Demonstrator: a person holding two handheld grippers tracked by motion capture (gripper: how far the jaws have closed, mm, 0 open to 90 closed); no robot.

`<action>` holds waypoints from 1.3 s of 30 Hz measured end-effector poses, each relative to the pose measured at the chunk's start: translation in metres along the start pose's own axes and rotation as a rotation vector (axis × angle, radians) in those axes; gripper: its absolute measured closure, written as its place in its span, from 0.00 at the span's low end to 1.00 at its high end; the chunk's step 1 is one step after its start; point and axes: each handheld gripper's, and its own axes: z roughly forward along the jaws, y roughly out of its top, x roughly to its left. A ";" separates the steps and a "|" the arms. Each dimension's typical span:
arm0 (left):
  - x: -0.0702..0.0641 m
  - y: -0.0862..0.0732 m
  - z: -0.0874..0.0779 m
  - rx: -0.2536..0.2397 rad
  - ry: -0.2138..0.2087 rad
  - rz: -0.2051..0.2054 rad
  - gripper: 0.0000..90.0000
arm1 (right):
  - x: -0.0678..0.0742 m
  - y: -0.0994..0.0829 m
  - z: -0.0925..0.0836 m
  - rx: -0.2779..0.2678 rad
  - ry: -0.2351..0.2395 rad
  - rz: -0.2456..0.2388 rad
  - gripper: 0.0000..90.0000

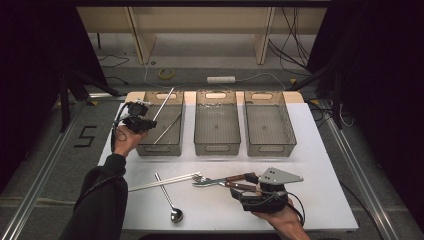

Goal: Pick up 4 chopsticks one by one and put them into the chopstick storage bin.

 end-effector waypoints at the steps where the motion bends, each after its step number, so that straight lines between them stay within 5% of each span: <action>1: 0.000 0.000 0.000 0.000 0.000 0.000 0.91 | 0.000 0.000 0.000 0.001 0.002 -0.001 0.33; 7: -0.003 -0.002 -0.004 0.003 -0.007 -0.013 0.73 | 0.000 0.000 0.000 0.000 0.002 0.003 0.33; 11: -0.007 -0.006 -0.017 -0.003 -0.056 -0.041 0.56 | -0.001 0.001 -0.001 -0.004 0.003 0.007 0.33; 16: -0.023 -0.020 -0.038 -0.006 -0.094 0.007 0.43 | -0.001 0.001 -0.002 -0.007 0.003 0.005 0.33; 24: -0.034 -0.032 -0.058 -0.011 -0.122 0.063 0.37 | -0.003 0.002 -0.004 -0.022 -0.005 0.010 0.33; 39: -0.057 -0.049 -0.073 0.051 -0.146 0.174 0.27 | -0.003 0.002 -0.004 -0.027 0.002 0.016 0.33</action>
